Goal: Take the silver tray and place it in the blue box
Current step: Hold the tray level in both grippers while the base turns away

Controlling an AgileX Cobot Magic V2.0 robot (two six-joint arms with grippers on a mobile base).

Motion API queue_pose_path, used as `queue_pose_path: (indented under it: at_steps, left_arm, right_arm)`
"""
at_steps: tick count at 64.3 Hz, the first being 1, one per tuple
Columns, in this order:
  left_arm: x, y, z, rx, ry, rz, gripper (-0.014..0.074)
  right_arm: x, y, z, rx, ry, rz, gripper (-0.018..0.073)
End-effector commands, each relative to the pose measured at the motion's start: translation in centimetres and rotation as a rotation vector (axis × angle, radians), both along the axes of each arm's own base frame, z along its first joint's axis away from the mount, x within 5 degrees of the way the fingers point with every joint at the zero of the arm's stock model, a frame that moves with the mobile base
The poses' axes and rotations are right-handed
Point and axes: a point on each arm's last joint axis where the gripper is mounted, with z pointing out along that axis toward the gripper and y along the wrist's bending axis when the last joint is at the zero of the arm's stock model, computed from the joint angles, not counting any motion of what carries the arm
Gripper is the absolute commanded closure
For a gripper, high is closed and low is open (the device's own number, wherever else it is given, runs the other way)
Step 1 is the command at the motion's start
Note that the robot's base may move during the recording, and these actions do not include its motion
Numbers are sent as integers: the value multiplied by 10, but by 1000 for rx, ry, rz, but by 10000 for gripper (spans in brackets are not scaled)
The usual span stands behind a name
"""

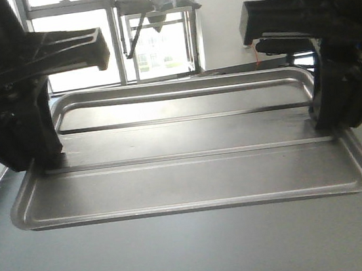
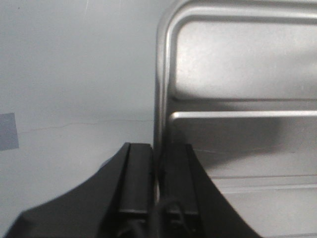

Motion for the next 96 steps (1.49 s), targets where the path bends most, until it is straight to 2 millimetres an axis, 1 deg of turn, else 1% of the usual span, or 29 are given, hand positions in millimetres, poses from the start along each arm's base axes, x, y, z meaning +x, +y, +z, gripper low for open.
queue_pose_path:
  at_steps: [1,96]
  left_arm:
    - [-1,2,15,-21,-50,-2,603]
    - [0,2,14,-19,-50,-3,603]
  right_arm:
    - [2,-3,16,11,-76,13,510]
    - [2,-2,15,12,-76,13,510]
